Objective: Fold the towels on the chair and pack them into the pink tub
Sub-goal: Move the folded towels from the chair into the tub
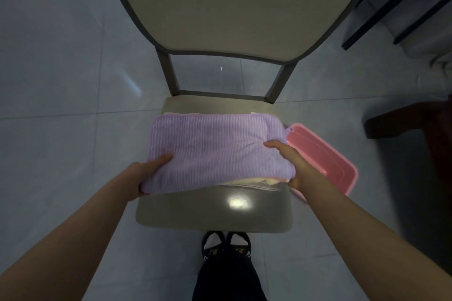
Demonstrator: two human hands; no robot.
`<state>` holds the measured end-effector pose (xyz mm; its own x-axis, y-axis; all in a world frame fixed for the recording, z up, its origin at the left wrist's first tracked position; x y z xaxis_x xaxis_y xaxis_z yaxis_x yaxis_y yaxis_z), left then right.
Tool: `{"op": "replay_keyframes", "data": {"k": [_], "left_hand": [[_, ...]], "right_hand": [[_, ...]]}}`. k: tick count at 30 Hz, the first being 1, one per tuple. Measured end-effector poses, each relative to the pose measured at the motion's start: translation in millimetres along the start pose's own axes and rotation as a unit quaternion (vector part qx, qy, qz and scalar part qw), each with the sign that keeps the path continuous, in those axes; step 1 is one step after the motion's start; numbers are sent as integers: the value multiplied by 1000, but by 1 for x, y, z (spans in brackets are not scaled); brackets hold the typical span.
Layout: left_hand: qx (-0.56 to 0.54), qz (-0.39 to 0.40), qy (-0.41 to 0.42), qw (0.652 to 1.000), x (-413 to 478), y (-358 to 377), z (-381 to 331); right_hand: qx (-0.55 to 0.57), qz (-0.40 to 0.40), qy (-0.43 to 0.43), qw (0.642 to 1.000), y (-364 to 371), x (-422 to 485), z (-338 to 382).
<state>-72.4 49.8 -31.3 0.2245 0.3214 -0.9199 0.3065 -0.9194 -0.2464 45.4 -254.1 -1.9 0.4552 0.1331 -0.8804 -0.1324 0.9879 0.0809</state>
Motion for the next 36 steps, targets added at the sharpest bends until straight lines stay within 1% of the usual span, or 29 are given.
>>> {"op": "replay_keyframes", "data": {"k": [2,5,7,9,11,13,15,16,19,22,24,26,28,31,36], "left_hand": [[-18,9,-13,1000,0,-3,-6],[-65,27,-39,997,-4,-5,-17],[-104,51,-55,992,-7,-7,-20],[-120,76,-51,989,-5,-10,-23],[-126,102,-25,986,-4,-10,-25],[-128,100,6,987,-4,-9,-29],[-98,86,16,991,-5,-10,-34],[-74,91,17,993,-6,-12,-36],[28,115,30,993,-9,-20,-43],[103,129,66,984,-13,-20,-57],[118,142,95,978,-21,-15,-70],[100,162,119,974,-29,-9,-81],[85,181,131,971,-37,-1,-90],[81,195,159,965,-51,12,-99],[105,218,177,954,-83,60,-124]], "right_hand": [[12,18,17,1000,1,1,5],[24,7,46,999,3,2,9],[43,8,43,998,0,6,11],[49,14,43,998,-2,7,15],[16,23,51,998,-3,5,20],[-67,9,30,997,-9,9,23],[-137,-27,-11,990,-16,14,23],[-152,-35,-22,988,-18,14,23],[-162,-47,-26,985,-27,14,20],[-179,-59,-71,980,-28,13,20],[-190,-69,-109,973,-26,15,18],[-197,-76,-134,968,-25,15,15],[-182,-78,-152,968,-25,12,14],[-112,-87,-162,976,-36,4,15],[-34,-147,-169,974,-89,-24,19]]}}
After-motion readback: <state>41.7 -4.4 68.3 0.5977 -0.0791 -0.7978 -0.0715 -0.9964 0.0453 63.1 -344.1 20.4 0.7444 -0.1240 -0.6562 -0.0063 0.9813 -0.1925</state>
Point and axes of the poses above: each hand's wrist, its own x-axis towards the middle knuckle, its own y-axis out of the palm, z = x × y, the point moved 1 cm from there along x, towards the middle knuckle
